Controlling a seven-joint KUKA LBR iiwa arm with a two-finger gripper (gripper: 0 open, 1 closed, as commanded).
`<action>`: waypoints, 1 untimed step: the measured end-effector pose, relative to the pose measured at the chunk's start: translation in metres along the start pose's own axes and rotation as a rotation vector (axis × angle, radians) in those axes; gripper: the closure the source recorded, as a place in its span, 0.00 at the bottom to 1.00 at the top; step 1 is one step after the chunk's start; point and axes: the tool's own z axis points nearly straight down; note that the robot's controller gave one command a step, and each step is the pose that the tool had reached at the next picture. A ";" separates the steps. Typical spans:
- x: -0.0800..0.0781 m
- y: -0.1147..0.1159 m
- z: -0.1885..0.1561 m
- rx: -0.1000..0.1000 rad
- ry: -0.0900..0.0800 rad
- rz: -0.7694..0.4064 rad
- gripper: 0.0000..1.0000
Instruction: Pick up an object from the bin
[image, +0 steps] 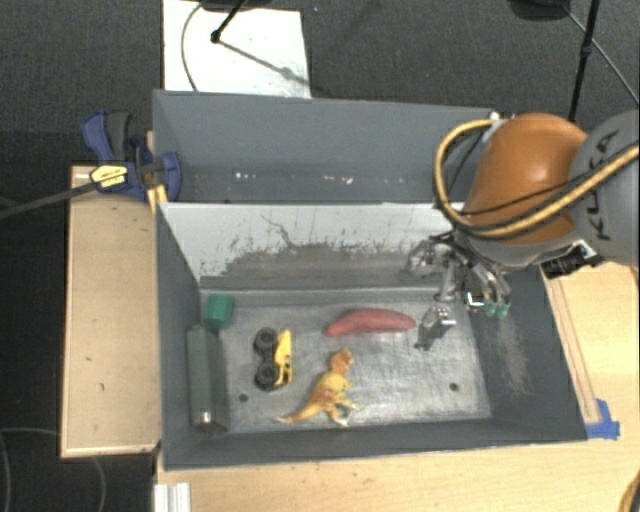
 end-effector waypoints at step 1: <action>-0.002 0.000 -0.004 0.000 -0.008 -0.001 0.00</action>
Offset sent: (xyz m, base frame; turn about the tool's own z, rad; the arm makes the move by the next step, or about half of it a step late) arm 0.0299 0.0124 -0.0456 0.0166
